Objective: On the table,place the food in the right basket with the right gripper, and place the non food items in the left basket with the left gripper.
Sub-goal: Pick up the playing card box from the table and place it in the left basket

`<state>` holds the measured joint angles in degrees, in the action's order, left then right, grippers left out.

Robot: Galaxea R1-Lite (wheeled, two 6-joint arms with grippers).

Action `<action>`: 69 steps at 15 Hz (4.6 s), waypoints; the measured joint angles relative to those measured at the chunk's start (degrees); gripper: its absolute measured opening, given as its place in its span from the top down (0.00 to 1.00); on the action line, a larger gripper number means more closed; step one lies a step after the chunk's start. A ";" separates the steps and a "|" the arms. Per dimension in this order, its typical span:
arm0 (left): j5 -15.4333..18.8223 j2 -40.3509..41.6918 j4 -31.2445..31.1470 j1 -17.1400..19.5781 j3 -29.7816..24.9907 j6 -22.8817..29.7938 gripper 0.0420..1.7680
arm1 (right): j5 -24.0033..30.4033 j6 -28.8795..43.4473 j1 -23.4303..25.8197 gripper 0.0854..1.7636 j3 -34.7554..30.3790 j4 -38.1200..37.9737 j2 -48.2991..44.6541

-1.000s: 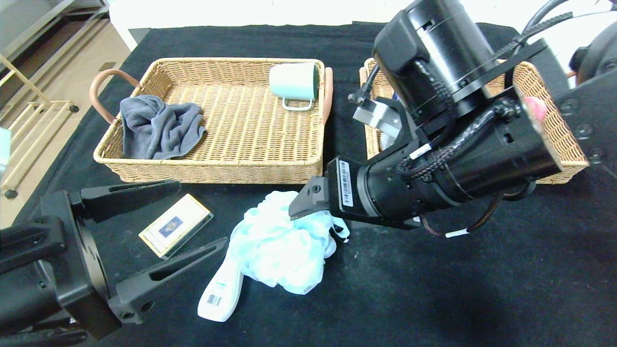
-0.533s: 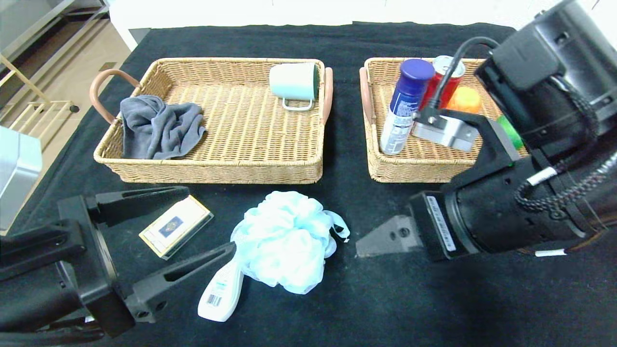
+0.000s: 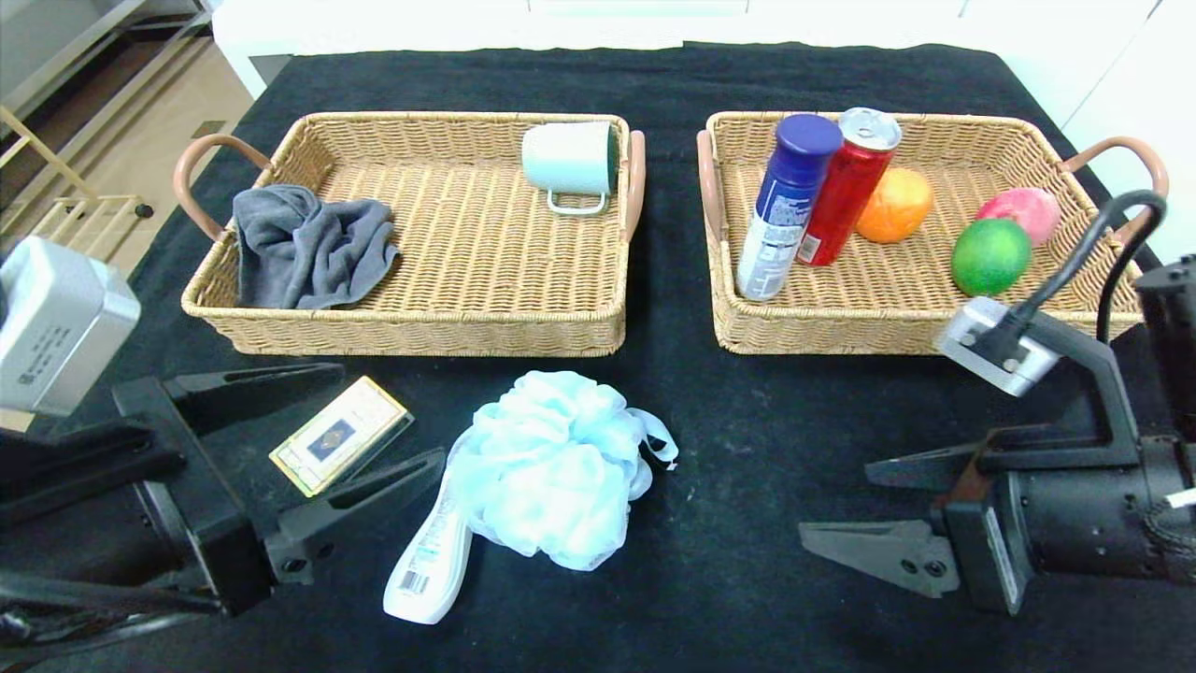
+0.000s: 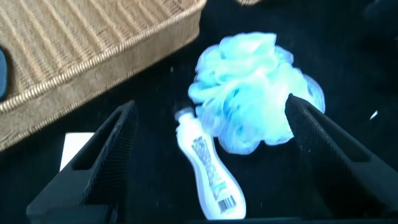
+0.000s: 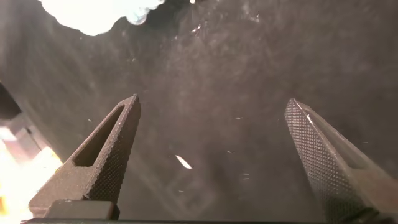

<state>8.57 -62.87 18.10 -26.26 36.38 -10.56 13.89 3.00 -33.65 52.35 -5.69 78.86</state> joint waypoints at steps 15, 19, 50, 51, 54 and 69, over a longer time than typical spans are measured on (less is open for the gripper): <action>-8.19 -4.50 -35.85 7.19 24.10 2.66 0.03 | 5.33 -4.53 5.51 0.04 -13.90 18.99 -7.75; -8.28 -11.00 -49.91 12.98 33.00 -1.97 0.03 | 5.84 -4.49 6.97 0.04 -13.65 19.05 -7.94; -13.10 -29.88 -44.64 16.51 34.51 -5.73 0.13 | 5.95 -4.82 9.09 0.03 -13.43 19.42 -4.85; -13.12 -29.92 -44.64 16.53 34.45 -5.71 0.22 | 5.95 -4.82 9.14 0.03 -13.41 19.41 -4.72; -13.08 -30.12 -44.62 16.53 34.40 -5.71 0.40 | 5.99 -4.82 9.23 0.03 -13.41 19.41 -4.56; -12.97 -30.24 -43.68 16.66 33.60 -5.71 0.42 | 6.03 -4.90 9.07 0.03 -13.79 19.38 -4.36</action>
<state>-4.40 -93.11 -25.58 -9.59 69.97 -16.26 19.92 -1.90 -24.58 38.56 13.69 74.50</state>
